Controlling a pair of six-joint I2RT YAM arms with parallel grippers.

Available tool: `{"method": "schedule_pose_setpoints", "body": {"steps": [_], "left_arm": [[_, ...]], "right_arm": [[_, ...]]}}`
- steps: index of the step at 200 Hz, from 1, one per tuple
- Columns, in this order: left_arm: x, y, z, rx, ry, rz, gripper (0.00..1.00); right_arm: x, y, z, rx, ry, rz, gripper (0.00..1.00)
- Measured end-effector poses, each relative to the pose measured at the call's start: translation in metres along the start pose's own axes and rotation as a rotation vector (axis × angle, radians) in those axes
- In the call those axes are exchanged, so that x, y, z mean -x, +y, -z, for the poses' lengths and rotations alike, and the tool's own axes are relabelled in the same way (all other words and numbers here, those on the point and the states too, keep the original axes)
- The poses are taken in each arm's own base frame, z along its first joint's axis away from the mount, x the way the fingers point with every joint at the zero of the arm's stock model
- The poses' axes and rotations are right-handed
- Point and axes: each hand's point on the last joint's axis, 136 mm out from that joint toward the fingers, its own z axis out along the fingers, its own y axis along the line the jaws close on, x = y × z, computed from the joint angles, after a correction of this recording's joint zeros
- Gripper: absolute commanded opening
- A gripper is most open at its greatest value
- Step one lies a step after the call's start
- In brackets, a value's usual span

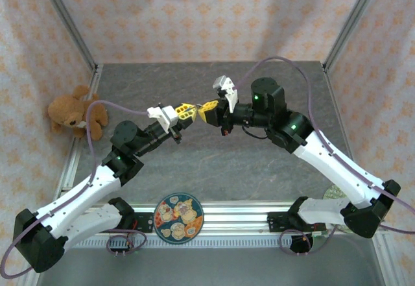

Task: Remove the keys from the keyring

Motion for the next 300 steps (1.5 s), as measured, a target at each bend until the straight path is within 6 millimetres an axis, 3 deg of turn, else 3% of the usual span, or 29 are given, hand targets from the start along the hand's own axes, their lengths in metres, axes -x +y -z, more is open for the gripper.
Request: {"method": "schedule_pose_setpoints", "body": {"steps": [18,72,110,140,174,254,300], "left_arm": [[-0.0037,-0.0012,0.0001,-0.006,0.015,0.010,0.21],[-0.0073,-0.0041,0.0002,-0.022,0.029,0.021,0.23],[-0.0069,-0.0040,-0.0012,-0.024,0.028,0.021,0.37],[-0.0077,-0.0035,-0.0028,-0.024,0.026,0.017,0.37],[-0.0056,-0.0028,-0.0042,-0.022,0.012,0.012,0.35],[-0.0008,-0.0054,-0.0053,-0.033,-0.005,0.006,0.00],[-0.0003,-0.0057,-0.0058,-0.037,0.006,0.011,0.00]], "right_arm": [[-0.0008,-0.0004,-0.0003,-0.001,0.001,0.003,0.00],[-0.0006,-0.0004,-0.0002,-0.001,0.000,0.003,0.00],[-0.0006,-0.0002,-0.0002,0.000,0.000,0.003,0.00],[-0.0006,0.0000,-0.0002,0.002,0.000,0.003,0.00],[-0.0007,0.0005,-0.0002,0.005,0.001,0.002,0.00],[0.0016,-0.0003,-0.0002,0.000,-0.009,0.007,0.00],[0.0034,-0.0025,0.0041,-0.026,-0.026,0.015,0.00]]}}
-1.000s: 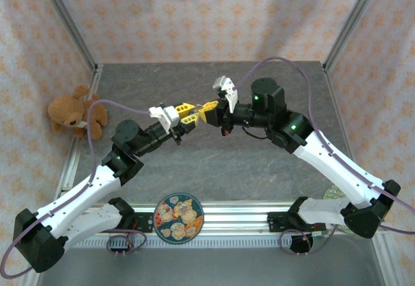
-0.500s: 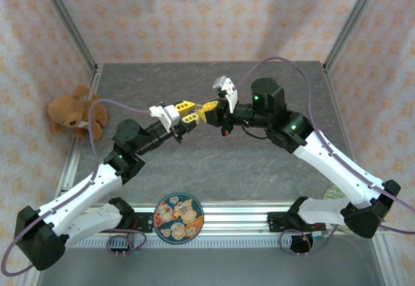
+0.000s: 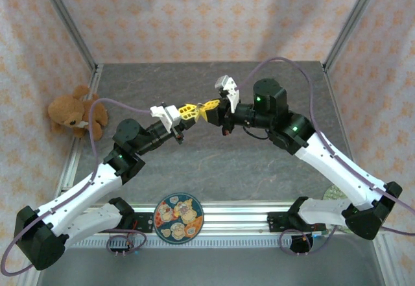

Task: Remove the keys from the keyring

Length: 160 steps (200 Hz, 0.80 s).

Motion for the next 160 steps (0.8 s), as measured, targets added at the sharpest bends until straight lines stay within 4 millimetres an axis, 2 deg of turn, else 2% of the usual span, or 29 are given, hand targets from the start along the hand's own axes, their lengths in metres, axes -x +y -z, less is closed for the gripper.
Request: {"method": "schedule_pose_setpoints", "body": {"steps": [52,123,160], "left_arm": [[0.000,-0.002,0.005,-0.006,0.022,0.014,0.00],[-0.007,-0.022,0.004,-0.128,0.109,0.125,0.00],[-0.009,-0.020,0.000,-0.172,0.153,0.189,0.00]], "right_arm": [[-0.006,-0.001,0.002,-0.008,-0.009,0.056,0.00],[-0.028,0.010,0.018,0.022,-0.056,0.331,0.00],[-0.030,0.007,0.019,0.007,-0.050,0.446,0.00]]}}
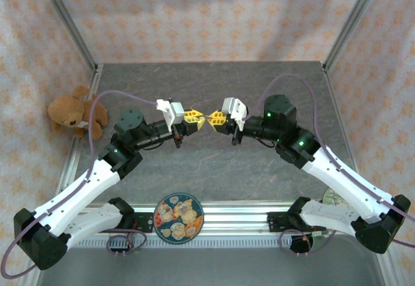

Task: Remove the keys from the keyring

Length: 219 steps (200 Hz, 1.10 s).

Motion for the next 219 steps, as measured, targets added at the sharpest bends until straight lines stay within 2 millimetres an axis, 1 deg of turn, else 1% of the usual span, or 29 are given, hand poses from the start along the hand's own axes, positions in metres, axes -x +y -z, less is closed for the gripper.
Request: {"method": "schedule_pose_setpoints", "body": {"steps": [44,126,219], "left_arm": [[-0.006,-0.002,-0.003,-0.051,0.051,0.049,0.00],[-0.005,-0.011,-0.001,-0.106,0.088,0.077,0.00],[-0.018,-0.010,0.004,-0.118,0.156,0.127,0.00]], "right_arm": [[-0.006,0.003,0.002,-0.008,0.068,0.120,0.00],[-0.001,0.015,0.005,-0.015,0.166,0.299,0.00],[-0.008,0.021,-0.003,0.001,0.327,0.429,0.00]]}}
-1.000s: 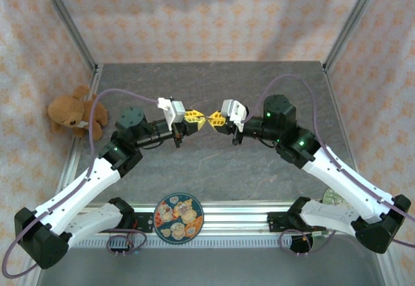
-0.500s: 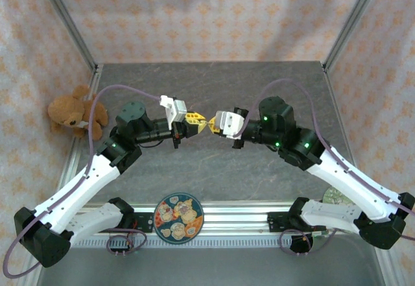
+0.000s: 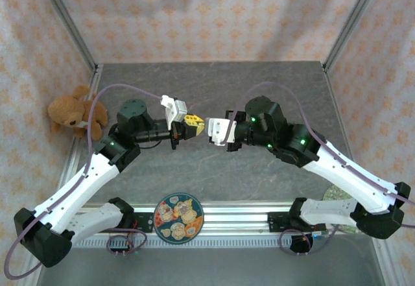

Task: Remove the keys from the keyring

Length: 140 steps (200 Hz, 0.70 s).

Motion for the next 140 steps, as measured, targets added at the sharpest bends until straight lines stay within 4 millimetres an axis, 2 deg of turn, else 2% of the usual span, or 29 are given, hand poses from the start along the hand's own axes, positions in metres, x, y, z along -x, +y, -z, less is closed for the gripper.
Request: {"method": "schedule_pose_setpoints", "body": {"steps": [140], "left_arm": [[-0.018,0.014,0.008,0.059,0.071,0.043,0.00]], "right_arm": [[-0.003,0.002,-0.024,0.050,0.122,0.087,0.00]]}}
